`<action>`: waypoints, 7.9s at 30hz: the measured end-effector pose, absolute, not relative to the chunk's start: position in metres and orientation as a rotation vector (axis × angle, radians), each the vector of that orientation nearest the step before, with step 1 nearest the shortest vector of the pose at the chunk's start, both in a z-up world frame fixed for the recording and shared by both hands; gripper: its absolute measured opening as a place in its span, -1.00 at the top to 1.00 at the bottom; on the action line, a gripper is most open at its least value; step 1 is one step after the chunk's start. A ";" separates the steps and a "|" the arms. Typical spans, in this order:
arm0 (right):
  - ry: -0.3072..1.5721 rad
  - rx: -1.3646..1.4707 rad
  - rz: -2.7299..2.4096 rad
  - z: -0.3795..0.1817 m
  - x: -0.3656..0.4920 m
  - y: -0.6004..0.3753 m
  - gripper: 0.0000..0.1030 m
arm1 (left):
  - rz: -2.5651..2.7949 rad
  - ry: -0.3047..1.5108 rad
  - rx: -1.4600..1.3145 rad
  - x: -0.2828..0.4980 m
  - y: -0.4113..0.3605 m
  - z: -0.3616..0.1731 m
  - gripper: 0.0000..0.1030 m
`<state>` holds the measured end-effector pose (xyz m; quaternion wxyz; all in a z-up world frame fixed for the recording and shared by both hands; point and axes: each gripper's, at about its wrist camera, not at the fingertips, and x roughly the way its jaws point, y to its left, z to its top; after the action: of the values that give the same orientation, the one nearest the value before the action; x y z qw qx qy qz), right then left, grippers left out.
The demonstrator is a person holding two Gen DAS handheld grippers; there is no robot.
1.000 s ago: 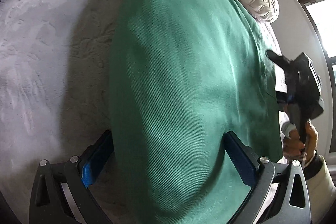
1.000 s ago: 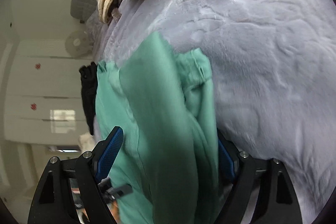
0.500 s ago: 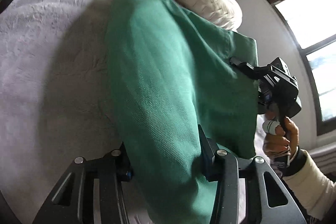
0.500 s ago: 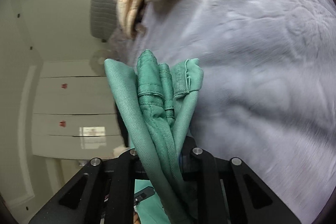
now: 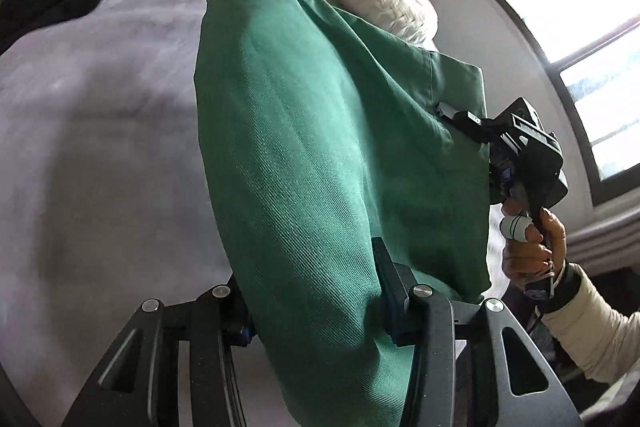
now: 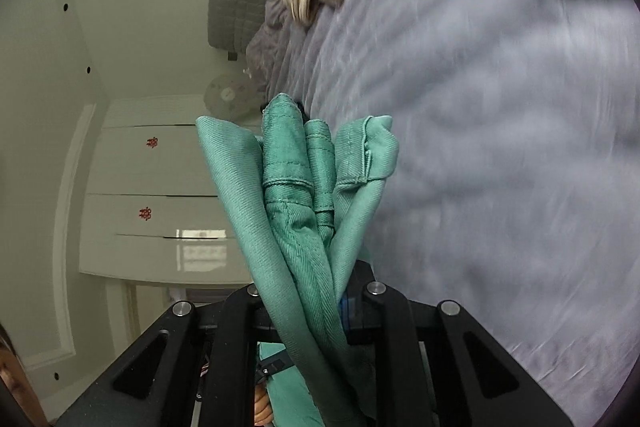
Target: Fold large clothes
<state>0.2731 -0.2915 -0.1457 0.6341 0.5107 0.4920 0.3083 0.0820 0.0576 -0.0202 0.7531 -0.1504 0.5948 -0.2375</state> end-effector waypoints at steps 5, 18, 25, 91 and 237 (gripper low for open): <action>1.200 1.219 0.682 -0.184 0.239 -0.242 0.64 | -0.438 1.388 -0.297 0.040 0.099 -0.061 0.06; 1.345 0.567 0.434 -0.156 0.246 -0.199 0.36 | -0.386 1.288 -0.270 0.017 0.140 -0.036 -0.02; 1.324 0.400 0.383 -0.164 0.260 -0.185 0.87 | -0.263 1.285 -0.159 0.064 0.112 -0.071 -0.02; 1.663 0.305 0.241 -0.197 0.108 -0.167 0.91 | -0.175 1.520 0.002 -0.048 0.083 -0.069 -0.58; 1.358 0.076 0.103 -0.061 0.160 -0.120 -0.70 | 0.049 1.363 0.056 0.016 0.055 0.025 -0.98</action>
<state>0.1604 -0.1201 -0.0612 0.7764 0.0353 0.6274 0.0475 0.0163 0.0547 0.0254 0.7760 0.0257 0.6298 0.0226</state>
